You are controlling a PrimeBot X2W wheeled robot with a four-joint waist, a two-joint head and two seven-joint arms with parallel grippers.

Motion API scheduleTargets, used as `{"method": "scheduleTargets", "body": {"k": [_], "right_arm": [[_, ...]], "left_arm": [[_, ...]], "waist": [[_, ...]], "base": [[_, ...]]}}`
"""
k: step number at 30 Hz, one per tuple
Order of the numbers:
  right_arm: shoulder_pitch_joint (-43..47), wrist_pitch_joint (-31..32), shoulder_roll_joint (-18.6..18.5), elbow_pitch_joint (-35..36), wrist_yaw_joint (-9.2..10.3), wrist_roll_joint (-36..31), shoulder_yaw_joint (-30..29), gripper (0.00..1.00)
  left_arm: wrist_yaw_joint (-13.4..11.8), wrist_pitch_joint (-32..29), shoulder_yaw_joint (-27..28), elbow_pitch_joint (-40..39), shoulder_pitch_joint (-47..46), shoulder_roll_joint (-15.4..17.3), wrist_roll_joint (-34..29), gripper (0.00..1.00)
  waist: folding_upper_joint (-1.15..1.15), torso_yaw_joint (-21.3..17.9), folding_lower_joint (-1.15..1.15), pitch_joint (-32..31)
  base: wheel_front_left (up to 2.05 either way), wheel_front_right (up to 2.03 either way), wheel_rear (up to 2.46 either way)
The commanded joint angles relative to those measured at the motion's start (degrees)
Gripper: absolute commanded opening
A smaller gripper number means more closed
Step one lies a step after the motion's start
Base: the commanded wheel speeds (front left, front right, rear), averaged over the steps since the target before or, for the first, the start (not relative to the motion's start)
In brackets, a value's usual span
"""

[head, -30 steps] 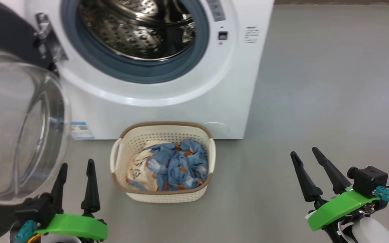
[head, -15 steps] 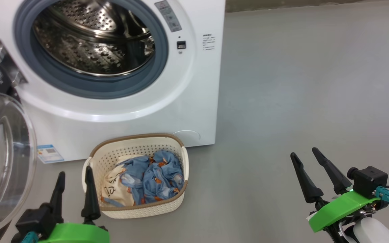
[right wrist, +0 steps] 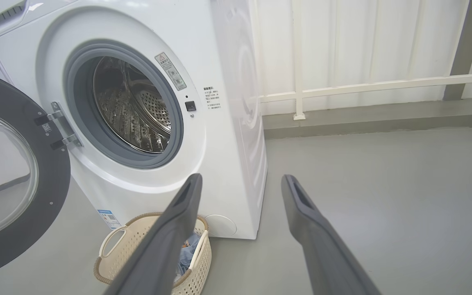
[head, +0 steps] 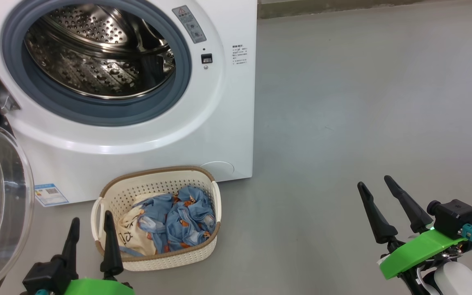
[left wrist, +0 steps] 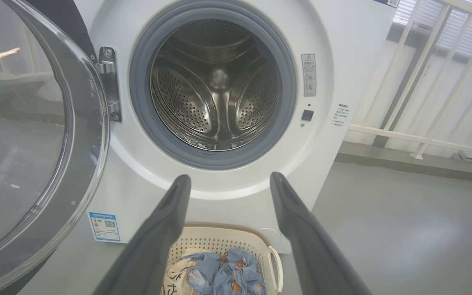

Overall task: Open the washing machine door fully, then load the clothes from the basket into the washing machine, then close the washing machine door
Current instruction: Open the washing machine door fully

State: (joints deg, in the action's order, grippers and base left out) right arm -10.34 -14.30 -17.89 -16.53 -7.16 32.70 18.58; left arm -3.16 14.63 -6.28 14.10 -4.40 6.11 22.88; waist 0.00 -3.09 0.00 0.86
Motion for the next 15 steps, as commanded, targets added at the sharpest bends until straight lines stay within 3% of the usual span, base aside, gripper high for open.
{"method": "scheduleTargets", "body": {"k": [1,15], "right_arm": [[-1.74,-0.70,-0.95,1.59,-0.33,-0.28,0.64,1.00],[-2.18,-0.70,-0.91,1.68,-0.33,-0.49,-0.03,1.00]], "left_arm": [[0.34,0.37,2.17,-0.95,-1.06,0.30,-0.59,1.00],[1.74,0.37,3.36,0.52,-2.03,-0.77,-2.34,1.00]], "waist": [[0.00,0.02,0.00,0.10],[0.00,0.24,0.00,0.65]], "base": [[0.00,0.00,0.00],[0.00,0.00,0.00]]}}
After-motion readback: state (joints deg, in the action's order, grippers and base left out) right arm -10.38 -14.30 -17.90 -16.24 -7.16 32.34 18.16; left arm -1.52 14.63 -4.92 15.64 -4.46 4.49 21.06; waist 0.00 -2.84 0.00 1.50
